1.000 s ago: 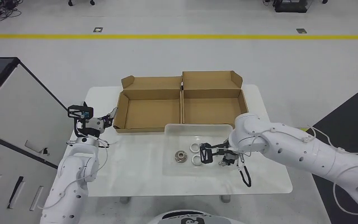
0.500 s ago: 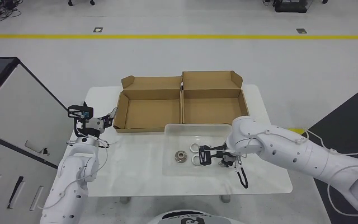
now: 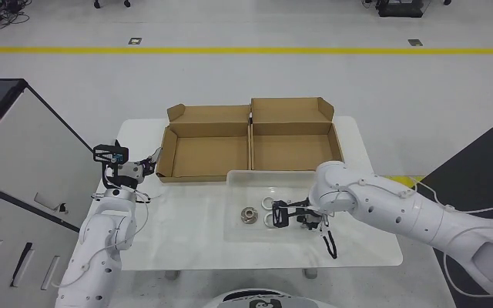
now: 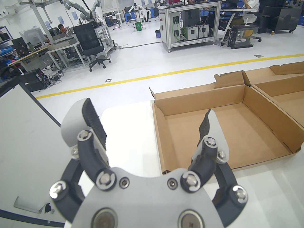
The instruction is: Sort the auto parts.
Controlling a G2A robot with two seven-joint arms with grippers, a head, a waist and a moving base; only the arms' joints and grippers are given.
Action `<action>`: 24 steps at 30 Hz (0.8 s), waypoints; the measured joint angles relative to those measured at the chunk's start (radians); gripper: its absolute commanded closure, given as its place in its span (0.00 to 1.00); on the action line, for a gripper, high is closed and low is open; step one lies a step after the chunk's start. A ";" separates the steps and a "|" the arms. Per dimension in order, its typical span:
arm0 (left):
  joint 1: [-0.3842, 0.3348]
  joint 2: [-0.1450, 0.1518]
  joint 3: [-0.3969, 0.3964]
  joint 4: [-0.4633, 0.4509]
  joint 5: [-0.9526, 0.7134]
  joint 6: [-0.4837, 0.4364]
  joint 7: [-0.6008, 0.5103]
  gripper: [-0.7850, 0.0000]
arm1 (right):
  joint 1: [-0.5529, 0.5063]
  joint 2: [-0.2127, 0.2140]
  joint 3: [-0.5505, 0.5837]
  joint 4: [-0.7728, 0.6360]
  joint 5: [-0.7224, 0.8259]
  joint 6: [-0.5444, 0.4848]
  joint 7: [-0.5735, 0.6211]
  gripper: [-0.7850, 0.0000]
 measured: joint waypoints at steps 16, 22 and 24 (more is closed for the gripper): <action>0.000 0.000 0.000 0.000 0.000 0.000 0.000 0.00 | 0.194 0.051 0.000 -0.138 0.207 0.056 0.056 1.00; 0.000 0.000 0.000 0.000 0.000 0.000 0.000 0.00 | 0.329 0.098 0.000 -0.230 0.311 0.088 0.088 1.00; 0.000 0.000 0.000 0.000 0.000 0.000 0.000 0.00 | 0.373 0.113 0.000 -0.257 0.344 0.092 0.092 1.00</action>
